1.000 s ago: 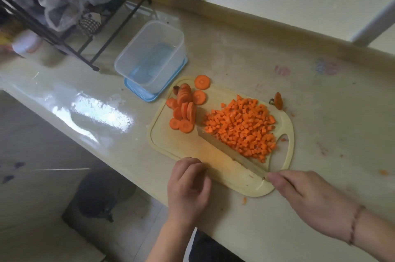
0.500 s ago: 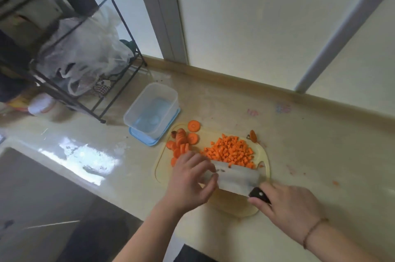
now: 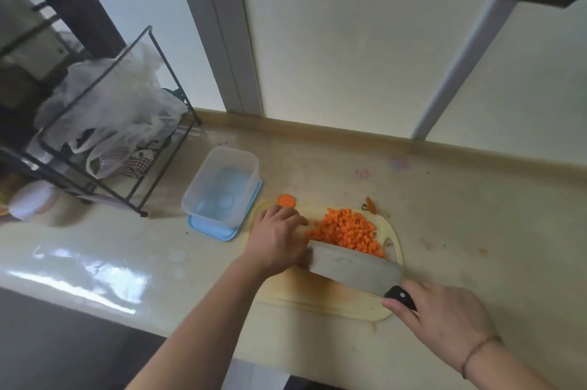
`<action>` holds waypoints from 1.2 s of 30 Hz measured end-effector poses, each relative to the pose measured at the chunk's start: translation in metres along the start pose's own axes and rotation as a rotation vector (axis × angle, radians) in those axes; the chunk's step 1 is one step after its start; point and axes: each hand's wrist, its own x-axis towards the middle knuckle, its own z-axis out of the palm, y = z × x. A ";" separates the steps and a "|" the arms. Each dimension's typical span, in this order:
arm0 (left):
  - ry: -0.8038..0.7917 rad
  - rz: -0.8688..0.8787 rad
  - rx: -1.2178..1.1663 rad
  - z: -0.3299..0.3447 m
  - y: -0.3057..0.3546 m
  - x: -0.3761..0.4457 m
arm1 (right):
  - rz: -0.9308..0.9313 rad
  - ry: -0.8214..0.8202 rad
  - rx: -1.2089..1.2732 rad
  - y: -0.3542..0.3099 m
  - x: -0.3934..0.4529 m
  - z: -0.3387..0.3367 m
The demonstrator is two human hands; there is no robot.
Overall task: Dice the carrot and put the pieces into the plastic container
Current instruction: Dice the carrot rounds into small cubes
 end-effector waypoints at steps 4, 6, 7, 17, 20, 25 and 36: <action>-0.152 0.154 0.111 -0.014 -0.031 -0.004 | 0.088 0.008 0.030 -0.002 -0.012 0.000; -0.175 0.201 0.189 -0.016 -0.035 -0.004 | 0.103 0.002 0.025 -0.002 -0.017 0.000; -0.156 0.219 0.213 -0.015 -0.036 -0.003 | 0.109 -0.001 0.019 -0.002 -0.019 0.000; 0.054 0.040 0.019 -0.008 -0.023 -0.002 | 0.191 0.029 0.124 0.004 -0.031 0.009; 0.027 -0.047 0.020 -0.005 -0.016 -0.001 | 0.176 0.063 0.148 0.005 -0.027 0.006; -0.026 -0.182 0.027 -0.012 0.001 0.004 | 0.135 0.043 0.152 0.006 -0.020 0.001; 0.010 -0.206 0.029 -0.021 0.026 0.007 | 0.134 -0.019 0.241 0.019 -0.024 -0.006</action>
